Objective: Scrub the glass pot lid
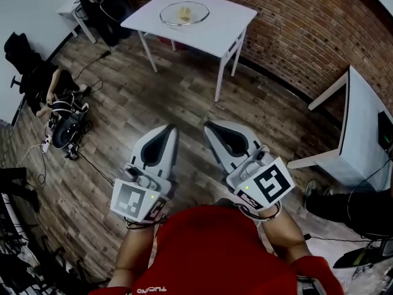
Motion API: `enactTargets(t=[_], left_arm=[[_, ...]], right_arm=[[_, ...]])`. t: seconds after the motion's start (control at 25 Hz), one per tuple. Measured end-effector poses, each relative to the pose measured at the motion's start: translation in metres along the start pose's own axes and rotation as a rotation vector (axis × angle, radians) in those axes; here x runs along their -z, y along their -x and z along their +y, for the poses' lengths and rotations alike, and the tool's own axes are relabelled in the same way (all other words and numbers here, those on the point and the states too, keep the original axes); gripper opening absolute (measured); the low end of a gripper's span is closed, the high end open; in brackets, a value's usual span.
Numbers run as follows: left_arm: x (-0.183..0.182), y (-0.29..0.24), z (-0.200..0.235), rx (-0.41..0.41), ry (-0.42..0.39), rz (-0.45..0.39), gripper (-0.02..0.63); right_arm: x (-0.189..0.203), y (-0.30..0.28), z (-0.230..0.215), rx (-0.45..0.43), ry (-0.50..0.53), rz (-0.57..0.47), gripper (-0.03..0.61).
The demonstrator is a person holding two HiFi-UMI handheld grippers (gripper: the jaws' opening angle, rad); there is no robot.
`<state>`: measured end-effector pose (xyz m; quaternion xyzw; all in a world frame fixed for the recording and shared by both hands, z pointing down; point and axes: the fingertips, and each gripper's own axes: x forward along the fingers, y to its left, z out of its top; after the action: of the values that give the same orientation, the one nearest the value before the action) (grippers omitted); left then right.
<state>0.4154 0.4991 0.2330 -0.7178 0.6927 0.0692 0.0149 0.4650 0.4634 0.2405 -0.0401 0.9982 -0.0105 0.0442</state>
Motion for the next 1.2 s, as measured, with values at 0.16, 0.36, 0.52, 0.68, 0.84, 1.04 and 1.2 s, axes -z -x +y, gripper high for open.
enactTargets(t=[0.16,0.36,0.52,0.68,0.84,1.04,1.2], left_arm=[[0.001,-0.013,0.003,-0.016,-0.014,-0.004,0.017],[0.004,-0.026,0.015,-0.047,-0.011,-0.003,0.017],[0.003,-0.037,0.023,-0.055,-0.012,-0.011,0.017],[0.002,-0.046,0.041,-0.054,-0.017,-0.013,0.017],[0.006,-0.059,0.067,-0.046,-0.024,-0.007,0.017],[0.005,-0.087,0.119,-0.042,-0.034,-0.005,0.017],[0.001,-0.109,0.168,-0.023,-0.040,0.000,0.017]], right_arm=[[0.001,0.002,-0.019,0.006,0.007,-0.004,0.029],[0.006,-0.002,-0.038,0.008,0.015,0.017,0.029],[0.008,-0.008,-0.051,0.005,0.022,0.030,0.029],[0.006,-0.028,-0.062,0.013,0.035,0.027,0.029],[0.012,-0.056,-0.077,0.031,0.031,0.027,0.029],[0.019,-0.110,-0.104,0.044,0.028,0.030,0.029],[0.020,-0.158,-0.124,0.066,0.030,0.033,0.029]])
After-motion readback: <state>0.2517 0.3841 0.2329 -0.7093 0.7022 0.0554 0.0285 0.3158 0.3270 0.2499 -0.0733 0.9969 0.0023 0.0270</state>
